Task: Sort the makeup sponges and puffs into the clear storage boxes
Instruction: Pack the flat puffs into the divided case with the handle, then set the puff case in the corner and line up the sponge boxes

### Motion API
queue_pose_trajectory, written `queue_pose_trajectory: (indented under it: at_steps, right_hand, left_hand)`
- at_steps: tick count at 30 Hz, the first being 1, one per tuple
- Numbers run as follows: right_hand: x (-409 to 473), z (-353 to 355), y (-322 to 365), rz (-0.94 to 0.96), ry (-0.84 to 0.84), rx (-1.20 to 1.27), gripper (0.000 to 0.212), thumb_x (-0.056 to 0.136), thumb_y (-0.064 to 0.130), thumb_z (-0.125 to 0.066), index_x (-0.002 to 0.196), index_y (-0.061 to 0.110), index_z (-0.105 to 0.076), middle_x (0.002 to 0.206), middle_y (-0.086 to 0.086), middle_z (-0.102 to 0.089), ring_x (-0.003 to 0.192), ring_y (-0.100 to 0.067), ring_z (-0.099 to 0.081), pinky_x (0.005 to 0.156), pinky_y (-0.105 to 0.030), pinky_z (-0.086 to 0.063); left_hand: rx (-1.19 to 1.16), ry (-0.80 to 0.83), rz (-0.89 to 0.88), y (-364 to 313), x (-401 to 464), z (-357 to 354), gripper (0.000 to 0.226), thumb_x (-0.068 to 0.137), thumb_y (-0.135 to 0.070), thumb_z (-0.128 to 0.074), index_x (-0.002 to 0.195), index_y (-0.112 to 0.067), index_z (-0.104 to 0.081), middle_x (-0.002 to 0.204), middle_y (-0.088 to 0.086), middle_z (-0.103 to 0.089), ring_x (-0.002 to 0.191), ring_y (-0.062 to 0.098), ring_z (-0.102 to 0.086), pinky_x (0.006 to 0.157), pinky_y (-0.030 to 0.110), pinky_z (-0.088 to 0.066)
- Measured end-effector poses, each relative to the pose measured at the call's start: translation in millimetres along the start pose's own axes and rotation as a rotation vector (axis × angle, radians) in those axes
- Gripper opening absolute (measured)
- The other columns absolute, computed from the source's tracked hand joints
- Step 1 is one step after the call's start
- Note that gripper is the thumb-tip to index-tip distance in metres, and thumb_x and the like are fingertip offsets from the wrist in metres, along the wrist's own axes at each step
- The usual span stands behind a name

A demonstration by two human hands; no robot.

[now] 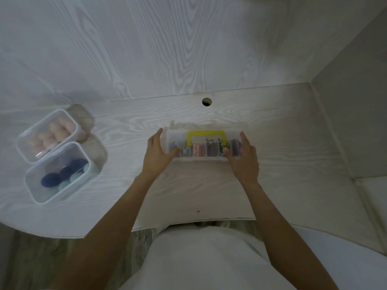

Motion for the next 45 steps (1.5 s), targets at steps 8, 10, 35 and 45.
queue_pose_trajectory:
  at_steps: [8, 10, 35, 45]
  right_hand:
    - [-1.7, 33.9, -29.6, -0.038, -0.034, 0.086, 0.077, 0.078, 0.049, -0.068, 0.143, 0.033, -0.028, 0.138, -0.006, -0.039, 0.119, -0.022, -0.05, 0.081, -0.029, -0.039]
    - [-0.3, 46.0, -36.0, -0.023, 0.03, 0.109, 0.082, 0.074, 0.046, -0.073, 0.141, 0.031, -0.029, 0.14, -0.005, -0.037, 0.124, -0.02, -0.043, 0.088, -0.029, -0.037]
    - [71.0, 196.2, -147.8, -0.103, -0.303, -0.142, 0.049, 0.088, 0.025, -0.063, 0.132, 0.012, -0.046, 0.148, -0.013, -0.016, 0.103, -0.033, -0.056, 0.081, -0.044, -0.052]
    - [118.9, 180.4, -124.9, -0.185, -0.251, -0.53, 0.057, 0.096, 0.05, -0.031, 0.146, 0.023, -0.023, 0.152, -0.006, -0.02, 0.099, -0.028, -0.059, 0.07, -0.035, -0.049]
  left_hand:
    - [-0.03, 0.111, 0.046, -15.5, -6.3, -37.6, 0.054, 0.077, -0.043, -0.072, 0.123, -0.02, -0.056, 0.107, 0.001, -0.065, 0.087, 0.013, -0.061, 0.075, 0.025, -0.044]
    - [-0.01, 0.089, 0.037, -17.5, -5.5, -39.6, 0.051, 0.078, -0.042, -0.071, 0.121, -0.019, -0.057, 0.106, 0.0, -0.065, 0.085, 0.012, -0.061, 0.075, 0.025, -0.044]
    - [-0.483, 0.743, 0.112, -253.7, 39.8, -300.1, 0.07, 0.088, -0.032, -0.061, 0.145, -0.026, -0.021, 0.139, 0.004, -0.044, 0.11, 0.021, -0.058, 0.099, 0.038, -0.044]
    - [-0.522, 0.671, 0.064, -299.7, 48.6, -330.4, 0.059, 0.095, -0.029, -0.05, 0.146, -0.027, -0.021, 0.149, -0.003, -0.03, 0.133, 0.016, -0.034, 0.112, 0.036, -0.028]
Point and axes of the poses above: each hand's wrist, its own x-axis towards the middle knuckle, its own z-axis out of the back of the hand, y = z × x, the point moved 4 cm from there along x, towards the middle knuckle
